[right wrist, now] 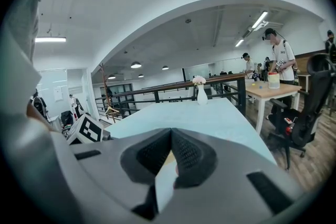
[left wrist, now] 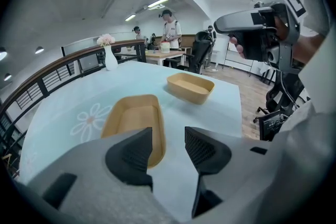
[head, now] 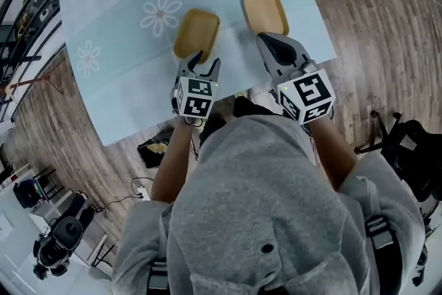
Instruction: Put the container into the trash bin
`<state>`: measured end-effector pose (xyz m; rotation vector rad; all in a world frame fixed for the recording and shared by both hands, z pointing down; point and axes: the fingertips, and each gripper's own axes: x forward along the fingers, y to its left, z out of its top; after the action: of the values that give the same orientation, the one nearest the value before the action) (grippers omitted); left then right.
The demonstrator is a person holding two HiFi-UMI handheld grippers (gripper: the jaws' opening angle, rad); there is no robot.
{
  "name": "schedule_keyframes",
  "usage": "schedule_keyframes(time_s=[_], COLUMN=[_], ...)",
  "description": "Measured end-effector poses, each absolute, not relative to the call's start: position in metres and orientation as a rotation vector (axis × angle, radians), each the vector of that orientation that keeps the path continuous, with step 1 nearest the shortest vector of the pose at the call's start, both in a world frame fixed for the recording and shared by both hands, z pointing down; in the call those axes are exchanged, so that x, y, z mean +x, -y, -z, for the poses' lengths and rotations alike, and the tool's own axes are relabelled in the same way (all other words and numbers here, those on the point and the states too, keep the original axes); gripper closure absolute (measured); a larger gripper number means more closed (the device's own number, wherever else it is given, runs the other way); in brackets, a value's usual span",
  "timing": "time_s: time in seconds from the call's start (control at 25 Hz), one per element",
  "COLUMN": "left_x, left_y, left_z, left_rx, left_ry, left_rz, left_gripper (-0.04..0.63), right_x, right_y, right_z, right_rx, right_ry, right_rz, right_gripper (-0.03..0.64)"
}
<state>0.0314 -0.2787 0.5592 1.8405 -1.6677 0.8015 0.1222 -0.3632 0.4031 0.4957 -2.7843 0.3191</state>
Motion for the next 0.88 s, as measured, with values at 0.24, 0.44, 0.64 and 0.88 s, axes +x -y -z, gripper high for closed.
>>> schedule_keyframes(time_s=[0.24,0.44,0.64,0.88], left_x=[0.033,0.028,0.023,0.019], left_y=[0.276,0.275,0.273,0.276], left_z=[-0.579,-0.593,-0.601,-0.599], left_rx=[1.775,1.731,1.701,1.702], left_ry=[1.619,1.623,1.64,1.658], left_rz=[-0.886,-0.943,-1.007,-1.054], left_gripper=[0.391,0.416,0.461,0.554], right_x=[0.126,0.132,0.135,0.136], right_y=[0.365,0.364,0.366,0.366], right_z=[-0.406,-0.411,-0.41,-0.407], right_rx=[0.5,0.506,0.517,0.53], right_ry=[2.775,2.768,2.774,2.779], right_rz=[-0.324,-0.316,-0.311,-0.308], right_gripper=[0.591,0.591,0.591,0.591])
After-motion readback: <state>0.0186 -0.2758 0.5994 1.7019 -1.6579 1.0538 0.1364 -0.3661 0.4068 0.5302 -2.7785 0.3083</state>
